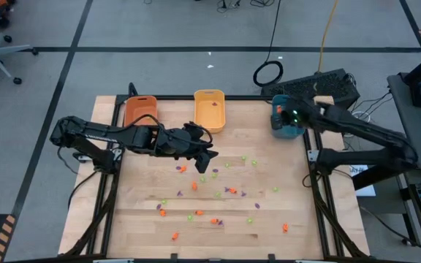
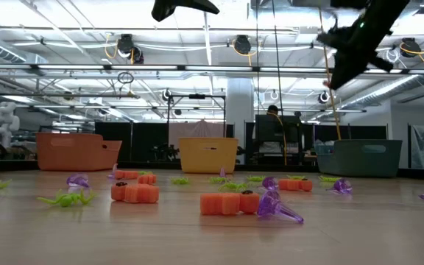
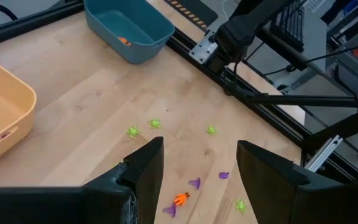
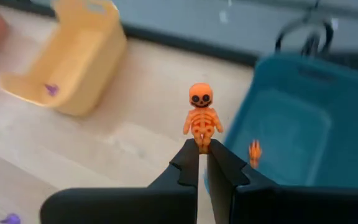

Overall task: Sort Halloween decoration
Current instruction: Put the orange skeleton toy into the blue bin

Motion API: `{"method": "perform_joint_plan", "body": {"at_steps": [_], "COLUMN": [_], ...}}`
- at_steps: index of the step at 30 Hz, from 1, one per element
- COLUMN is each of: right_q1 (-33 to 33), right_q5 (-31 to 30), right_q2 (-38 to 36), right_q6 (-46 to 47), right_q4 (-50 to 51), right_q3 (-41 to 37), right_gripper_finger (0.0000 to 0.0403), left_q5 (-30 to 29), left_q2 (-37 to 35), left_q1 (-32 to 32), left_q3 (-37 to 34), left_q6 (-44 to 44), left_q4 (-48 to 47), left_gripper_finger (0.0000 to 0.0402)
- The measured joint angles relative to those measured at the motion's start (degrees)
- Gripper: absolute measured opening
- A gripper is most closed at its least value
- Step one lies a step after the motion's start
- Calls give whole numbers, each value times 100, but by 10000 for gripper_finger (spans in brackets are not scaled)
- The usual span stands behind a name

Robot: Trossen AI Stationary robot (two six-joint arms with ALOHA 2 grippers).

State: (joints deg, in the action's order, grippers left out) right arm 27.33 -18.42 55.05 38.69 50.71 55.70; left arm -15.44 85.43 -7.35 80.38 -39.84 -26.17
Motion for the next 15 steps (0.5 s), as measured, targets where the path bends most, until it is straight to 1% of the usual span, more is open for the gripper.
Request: {"method": "perform_joint_plan", "body": {"at_steps": [3, 9, 15], "right_q1": [477, 1272, 1850], "right_q5": [285, 830, 900], "right_q2": [448, 1193, 1689], "right_q6": [-59, -355, -340], "right_q4": [149, -130, -63], "right_q3": [-2, -2, -2], "right_gripper_finger": [0, 0, 0], "left_q5": [2, 4, 7], "left_q2": [0, 0, 0], "left_q1": [-2, -17, -17], "left_q3": [0, 0, 0], "left_q6": [-19, -21, -19], "left_q4": [2, 0, 0], "left_gripper_finger": [203, 203, 203]}}
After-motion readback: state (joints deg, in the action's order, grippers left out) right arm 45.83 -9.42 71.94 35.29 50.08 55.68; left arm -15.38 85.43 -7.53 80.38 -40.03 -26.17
